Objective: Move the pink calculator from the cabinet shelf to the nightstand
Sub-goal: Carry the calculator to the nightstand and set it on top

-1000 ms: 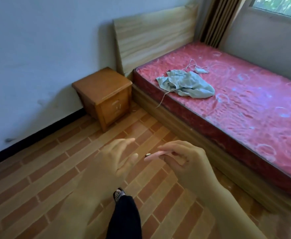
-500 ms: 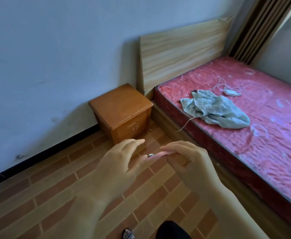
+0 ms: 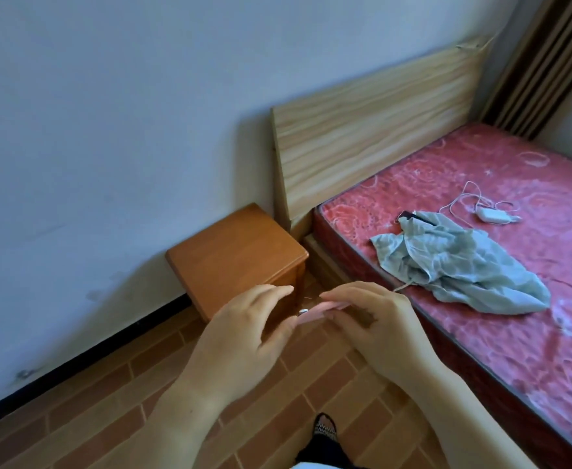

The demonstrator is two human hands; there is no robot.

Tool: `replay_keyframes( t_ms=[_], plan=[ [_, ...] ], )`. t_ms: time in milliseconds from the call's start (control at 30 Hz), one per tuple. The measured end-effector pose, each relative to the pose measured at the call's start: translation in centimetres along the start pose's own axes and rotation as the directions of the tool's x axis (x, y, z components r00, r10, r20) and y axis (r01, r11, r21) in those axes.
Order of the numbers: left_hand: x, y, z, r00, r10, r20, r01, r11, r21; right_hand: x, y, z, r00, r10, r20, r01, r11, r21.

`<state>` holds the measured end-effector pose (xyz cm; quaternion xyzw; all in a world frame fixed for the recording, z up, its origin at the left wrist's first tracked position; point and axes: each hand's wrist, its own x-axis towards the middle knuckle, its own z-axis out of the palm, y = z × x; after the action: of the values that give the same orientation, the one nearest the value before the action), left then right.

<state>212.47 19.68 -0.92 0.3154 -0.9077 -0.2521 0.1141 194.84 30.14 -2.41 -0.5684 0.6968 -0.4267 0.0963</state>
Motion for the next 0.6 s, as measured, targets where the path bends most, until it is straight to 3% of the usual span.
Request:
replay_keyframes(
  t_ms=[267,600],
  plan=[
    [11.5,-1.0,-0.4,0.999,-0.044,0.001,0.044,0.999,-0.012,10.6,6.0,-1.8,0.999,-0.038,-0.004,0.038,0.999,-0.028],
    [21.3,-11.0,-3.4,0.993,-0.118,0.007,0.118,0.993,-0.01,24.1,8.4,4.9,0.991,-0.038,0.132,0.036,0.999,0.02]
  ],
)
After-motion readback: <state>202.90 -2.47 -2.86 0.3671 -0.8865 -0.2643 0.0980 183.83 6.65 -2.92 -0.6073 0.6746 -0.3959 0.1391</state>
